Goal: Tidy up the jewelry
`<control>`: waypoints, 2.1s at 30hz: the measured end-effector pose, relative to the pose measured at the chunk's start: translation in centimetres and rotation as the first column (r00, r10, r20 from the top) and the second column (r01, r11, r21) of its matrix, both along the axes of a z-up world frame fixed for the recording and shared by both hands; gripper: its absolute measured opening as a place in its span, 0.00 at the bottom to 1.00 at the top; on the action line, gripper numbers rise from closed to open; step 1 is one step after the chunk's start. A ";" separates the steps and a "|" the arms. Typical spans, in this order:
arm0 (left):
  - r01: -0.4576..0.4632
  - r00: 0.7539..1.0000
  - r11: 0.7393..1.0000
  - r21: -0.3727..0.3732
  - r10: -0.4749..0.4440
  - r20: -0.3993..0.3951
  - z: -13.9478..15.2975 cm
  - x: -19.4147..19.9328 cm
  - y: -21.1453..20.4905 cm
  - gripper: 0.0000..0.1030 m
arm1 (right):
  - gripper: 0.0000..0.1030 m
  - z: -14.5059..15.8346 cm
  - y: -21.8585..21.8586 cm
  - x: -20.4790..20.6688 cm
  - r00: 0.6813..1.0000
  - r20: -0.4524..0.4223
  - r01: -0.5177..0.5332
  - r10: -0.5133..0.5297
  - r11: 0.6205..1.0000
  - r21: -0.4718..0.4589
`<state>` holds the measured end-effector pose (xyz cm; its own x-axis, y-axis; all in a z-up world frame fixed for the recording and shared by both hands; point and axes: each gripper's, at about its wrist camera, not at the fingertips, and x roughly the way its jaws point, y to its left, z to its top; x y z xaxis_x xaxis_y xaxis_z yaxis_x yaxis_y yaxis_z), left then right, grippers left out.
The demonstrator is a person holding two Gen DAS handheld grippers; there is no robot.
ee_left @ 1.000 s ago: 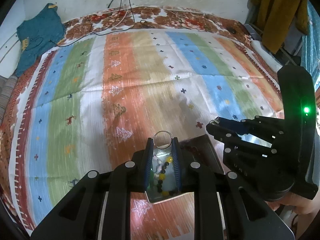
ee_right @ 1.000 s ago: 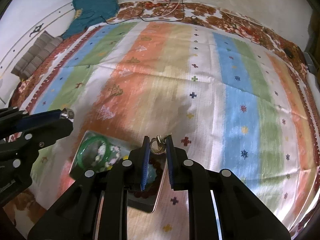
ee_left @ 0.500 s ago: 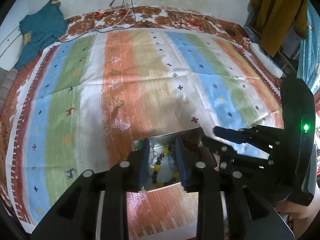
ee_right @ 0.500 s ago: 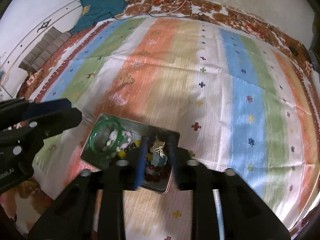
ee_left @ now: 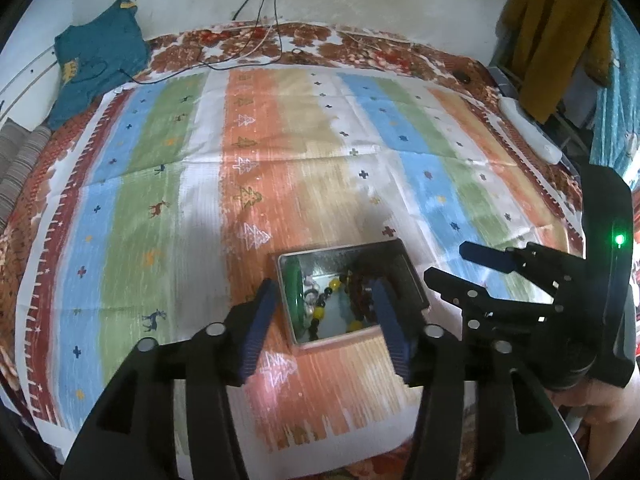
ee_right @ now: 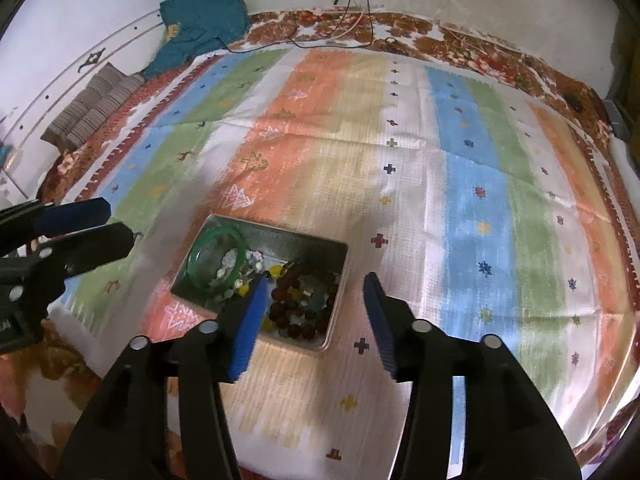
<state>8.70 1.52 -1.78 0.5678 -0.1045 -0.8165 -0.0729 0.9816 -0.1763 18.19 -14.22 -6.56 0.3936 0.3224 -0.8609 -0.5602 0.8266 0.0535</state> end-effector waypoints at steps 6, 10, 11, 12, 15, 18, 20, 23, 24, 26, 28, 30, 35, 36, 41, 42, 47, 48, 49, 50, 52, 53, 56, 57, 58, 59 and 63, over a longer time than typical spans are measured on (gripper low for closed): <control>0.015 1.000 1.000 0.007 -0.015 0.025 0.4 -2.2 -0.4 0.72 | 0.62 1.1 -1.2 -1.9 1.000 0.022 -0.010 0.009 1.000 0.021; 0.031 0.999 0.999 -0.007 -0.031 0.035 0.6 -3.6 -0.5 0.83 | 0.71 1.4 -1.9 -2.9 1.000 0.025 -0.017 0.016 1.000 0.026; 0.031 0.999 0.999 -0.009 -0.031 0.037 0.6 -3.8 -0.5 0.86 | 0.71 1.4 -2.1 -3.0 1.000 0.024 -0.014 0.014 0.999 0.028; 0.034 0.999 0.999 -0.011 -0.034 0.038 0.6 -4.2 -0.6 0.87 | 0.73 1.6 -2.4 -3.2 1.000 0.021 -0.010 0.009 0.999 0.037; 0.039 0.998 0.999 -0.012 -0.038 0.040 0.6 -4.8 -0.6 0.93 | 0.79 1.8 -2.8 -3.6 1.000 0.026 -0.004 0.003 0.999 0.039; 0.044 0.999 0.999 0.000 -0.044 0.030 0.4 -5.2 -0.8 0.94 | 0.83 1.9 -2.8 -4.2 0.999 0.033 -0.014 0.013 0.999 0.032; 0.045 0.999 0.999 0.011 -0.045 0.018 0.1 -5.3 -1.0 0.94 | 0.86 1.9 -2.8 -4.6 0.999 0.039 -0.019 0.018 0.999 0.030; 0.040 0.999 0.999 0.032 -0.041 0.018 -0.1 -5.5 -1.1 0.94 | 0.89 1.9 -3.0 -4.9 0.999 0.051 -0.019 0.018 1.000 0.023; 0.038 0.999 0.999 0.036 -0.039 0.021 0.0 -5.5 -1.1 0.94 | 0.90 2.0 -3.1 -5.0 0.999 0.050 -0.021 0.019 0.999 0.026; 0.037 0.999 0.998 0.042 -0.038 0.028 0.0 -5.7 -1.1 0.94 | 0.91 2.1 -3.2 -5.2 0.998 0.054 -0.022 0.020 0.999 0.033; 0.037 0.999 0.998 0.051 -0.039 0.037 0.1 -5.9 -1.2 0.94 | 0.91 2.2 -3.4 -5.4 0.998 0.059 -0.021 0.018 0.999 0.040; 0.035 0.998 0.998 0.059 -0.037 0.044 0.2 -6.0 -1.2 0.94 | 0.91 2.3 -3.4 -5.6 0.998 0.061 -0.023 0.021 0.999 0.044; 0.035 0.997 0.996 0.079 -0.041 0.072 0.4 -6.6 -1.6 0.94 | 0.92 2.6 -3.7 -6.0 0.997 0.073 -0.026 0.022 0.998 0.060; 0.033 0.996 0.996 0.088 -0.041 0.082 0.5 -6.7 -1.7 0.94 | 0.92 2.7 -3.8 -6.1 0.997 0.073 -0.026 0.021 0.998 0.065; 0.030 0.991 0.993 0.116 -0.045 0.128 1.0 -7.3 -1.9 0.94 | 0.93 3.1 -4.3 -6.4 0.997 0.068 -0.027 0.021 0.995 0.098; 0.026 0.989 0.992 0.120 -0.043 0.139 1.2 -7.5 -1.9 0.94 | 0.93 3.1 -4.4 -6.4 0.998 0.059 -0.033 0.026 0.993 0.110; 0.021 0.987 0.992 0.124 -0.040 0.157 1.3 -7.7 -1.9 0.94 | 0.94 3.6 -4.8 -6.9 0.997 0.073 -0.037 0.027 0.989 0.141; 0.021 0.986 0.992 0.126 -0.042 0.160 1.3 -7.8 -2.0 0.94 | 0.94 3.7 -5.0 -7.0 0.997 0.078 -0.035 0.023 0.988 0.148; 0.021 0.986 0.991 0.130 -0.042 0.162 1.4 -7.8 -2.1 0.94 | 0.94 3.8 -5.1 -7.0 0.996 0.082 -0.033 0.021 0.988 0.152; 0.022 0.985 0.991 0.132 -0.044 0.165 1.4 -7.8 -2.1 0.94 | 0.94 3.9 -5.1 -7.1 0.996 0.084 -0.032 0.019 0.987 0.156; 0.022 0.985 0.991 0.132 -0.044 0.167 1.4 -7.9 -2.1 0.94 | 0.94 4.0 -5.3 -7.2 0.996 0.088 -0.029 0.015 0.987 0.159; 0.023 0.985 0.991 0.132 -0.045 0.168 1.4 -7.8 -2.2 0.94 | 0.95 4.1 -5.2 -7.3 0.996 0.091 -0.028 0.014 0.987 0.159; 0.024 0.984 0.991 0.132 -0.046 0.170 1.4 -7.9 -2.2 0.94 | 0.95 4.3 -5.3 -7.6 0.994 0.109 -0.028 0.011 0.986 0.163; 0.024 0.984 0.991 0.132 -0.047 0.171 1.5 -7.9 -2.2 0.94 | 0.95 4.4 -5.4 -7.8 0.993 0.116 -0.029 0.010 0.986 0.165; 0.025 0.984 0.991 0.133 -0.048 0.172 1.5 -7.9 -2.3 0.94 | 0.95 4.5 -5.4 -7.8 0.993 0.119 -0.029 0.009 0.986 0.166; 0.025 0.984 0.991 0.132 -0.048 0.173 1.5 -8.0 -2.3 0.94 | 0.95 4.5 -5.4 -7.9 0.992 0.123 -0.030 0.009 0.986 0.166; 0.051 0.981 0.990 0.129 -0.074 0.181 1.8 -8.1 -2.6 0.94 | 0.95 4.8 -5.4 -8.3 0.991 0.135 -0.039 0.016 0.985 0.170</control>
<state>0.62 -1.12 -0.02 0.7060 -0.0497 -0.7065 0.0121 0.9982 -0.0581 9.87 -19.66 -1.77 0.4892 0.4731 -0.7327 -0.5941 0.7958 0.1171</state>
